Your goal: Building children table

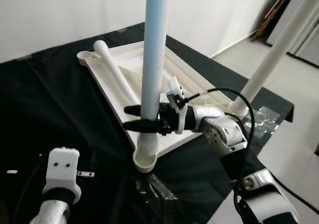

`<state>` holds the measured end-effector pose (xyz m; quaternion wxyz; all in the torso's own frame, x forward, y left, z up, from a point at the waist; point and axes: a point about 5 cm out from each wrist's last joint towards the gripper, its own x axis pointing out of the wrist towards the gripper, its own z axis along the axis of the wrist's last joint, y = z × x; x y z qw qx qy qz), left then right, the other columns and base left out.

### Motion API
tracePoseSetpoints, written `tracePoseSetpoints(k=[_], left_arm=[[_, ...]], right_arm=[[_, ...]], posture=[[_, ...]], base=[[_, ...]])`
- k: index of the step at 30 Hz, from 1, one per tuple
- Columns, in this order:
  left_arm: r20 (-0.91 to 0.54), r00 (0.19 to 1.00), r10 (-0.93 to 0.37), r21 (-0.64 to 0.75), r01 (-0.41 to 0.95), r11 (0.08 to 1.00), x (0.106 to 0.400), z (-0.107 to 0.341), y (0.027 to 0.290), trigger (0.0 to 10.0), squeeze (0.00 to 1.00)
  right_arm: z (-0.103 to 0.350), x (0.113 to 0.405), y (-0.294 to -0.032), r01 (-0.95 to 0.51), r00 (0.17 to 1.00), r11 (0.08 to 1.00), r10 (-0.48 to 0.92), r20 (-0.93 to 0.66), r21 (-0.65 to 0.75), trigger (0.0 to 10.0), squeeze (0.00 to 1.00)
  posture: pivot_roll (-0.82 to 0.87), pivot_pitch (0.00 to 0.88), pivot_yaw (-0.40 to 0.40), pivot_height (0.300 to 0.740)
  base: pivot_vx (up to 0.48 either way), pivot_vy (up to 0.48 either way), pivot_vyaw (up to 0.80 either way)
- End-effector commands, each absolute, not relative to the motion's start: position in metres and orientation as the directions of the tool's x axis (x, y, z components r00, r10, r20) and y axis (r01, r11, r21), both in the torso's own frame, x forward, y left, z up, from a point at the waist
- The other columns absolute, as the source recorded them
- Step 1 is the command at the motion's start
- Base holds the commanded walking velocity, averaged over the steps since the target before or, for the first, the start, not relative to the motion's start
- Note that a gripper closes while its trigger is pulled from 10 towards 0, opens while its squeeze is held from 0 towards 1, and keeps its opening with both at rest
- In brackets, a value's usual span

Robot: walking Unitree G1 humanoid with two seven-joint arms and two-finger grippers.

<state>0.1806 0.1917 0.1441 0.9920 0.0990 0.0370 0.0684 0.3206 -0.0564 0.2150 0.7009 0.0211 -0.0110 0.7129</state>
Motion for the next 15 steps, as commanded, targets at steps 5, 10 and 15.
tracePoseSetpoints(k=[5,10,15], left_arm=[[-0.074,0.987,0.146,0.215,-0.127,0.968,0.177,0.144,0.191,10.0,0.00],[-0.075,0.985,0.153,0.218,-0.133,0.967,0.177,0.144,0.191,10.0,0.00],[-0.078,0.984,0.162,0.223,-0.141,0.965,0.176,0.144,0.191,10.0,0.00]], right_arm=[[0.218,0.315,-0.049,-0.997,-0.075,-0.075,0.995,0.067,-0.007,10.0,0.00],[0.214,0.311,-0.045,-0.994,-0.107,-0.106,0.993,0.052,-0.009,10.0,0.00],[0.211,0.310,-0.042,-0.994,-0.108,-0.107,0.993,0.042,-0.016,10.0,0.00]], posture=[[-0.01,0.183,-0.094,0.740],[-0.01,0.184,-0.096,0.740],[-0.01,0.184,-0.097,0.740]], base=[[0.000,0.000,0.00],[0.000,0.000,0.00],[0.000,0.000,0.00]])
